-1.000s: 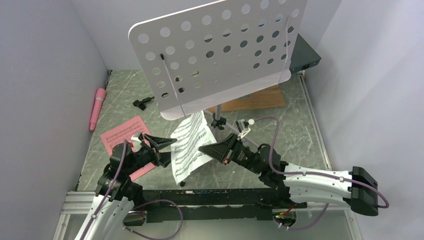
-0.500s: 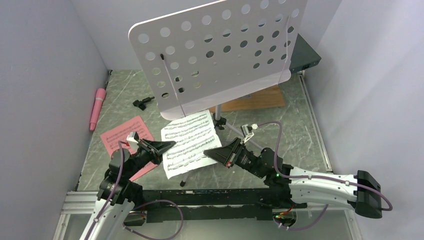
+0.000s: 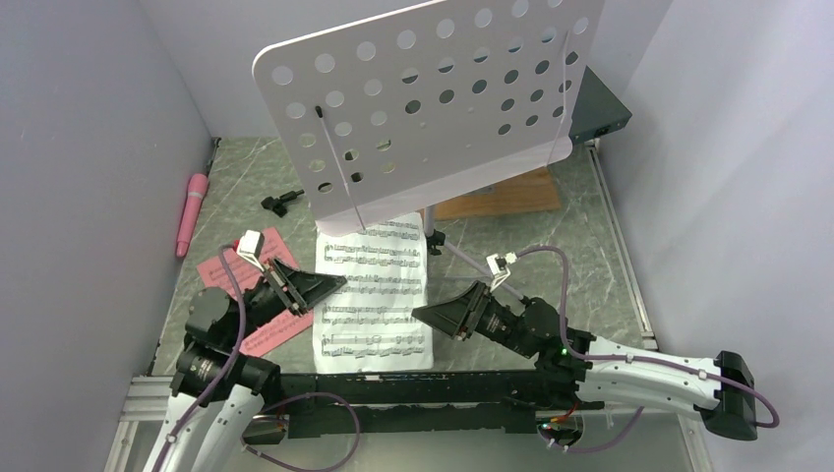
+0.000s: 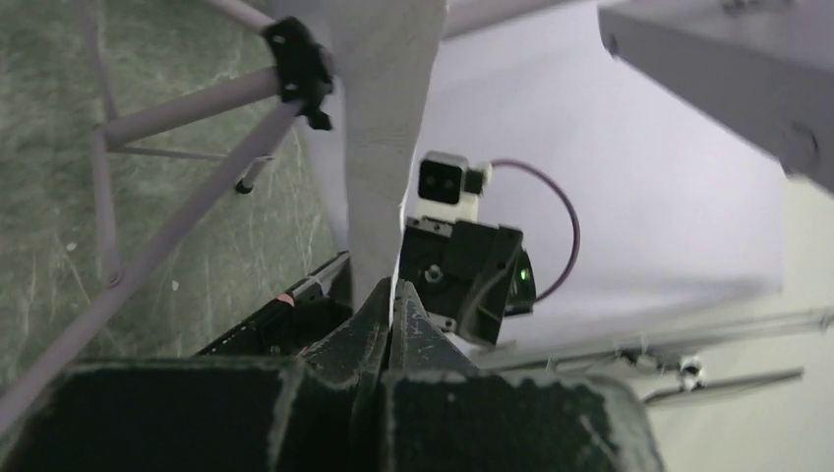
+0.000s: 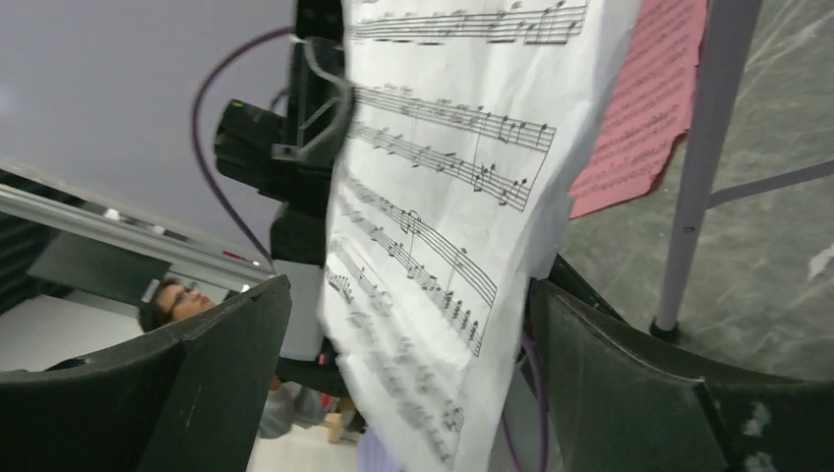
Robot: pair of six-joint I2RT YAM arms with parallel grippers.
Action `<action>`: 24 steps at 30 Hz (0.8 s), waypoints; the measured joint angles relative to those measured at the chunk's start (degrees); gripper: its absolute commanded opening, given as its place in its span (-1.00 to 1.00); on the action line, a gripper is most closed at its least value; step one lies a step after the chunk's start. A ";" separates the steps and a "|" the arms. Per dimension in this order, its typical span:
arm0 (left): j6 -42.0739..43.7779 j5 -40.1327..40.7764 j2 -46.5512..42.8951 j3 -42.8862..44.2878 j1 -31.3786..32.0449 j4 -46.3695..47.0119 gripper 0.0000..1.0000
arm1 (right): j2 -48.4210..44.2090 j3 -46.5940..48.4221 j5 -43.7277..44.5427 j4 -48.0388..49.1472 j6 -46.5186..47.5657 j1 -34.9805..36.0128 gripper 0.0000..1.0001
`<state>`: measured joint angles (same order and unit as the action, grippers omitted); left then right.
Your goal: Set up the instrument practice props
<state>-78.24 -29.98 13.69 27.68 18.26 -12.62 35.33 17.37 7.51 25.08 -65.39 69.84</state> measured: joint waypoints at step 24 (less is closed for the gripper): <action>13.64 -17.99 -2.84 10.21 0.00 4.22 -1.00 | 3.63 2.43 -3.37 10.56 14.10 -0.66 0.28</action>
<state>-64.60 -47.97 10.85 37.89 18.26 -8.40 38.96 19.79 4.14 35.64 -51.29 69.19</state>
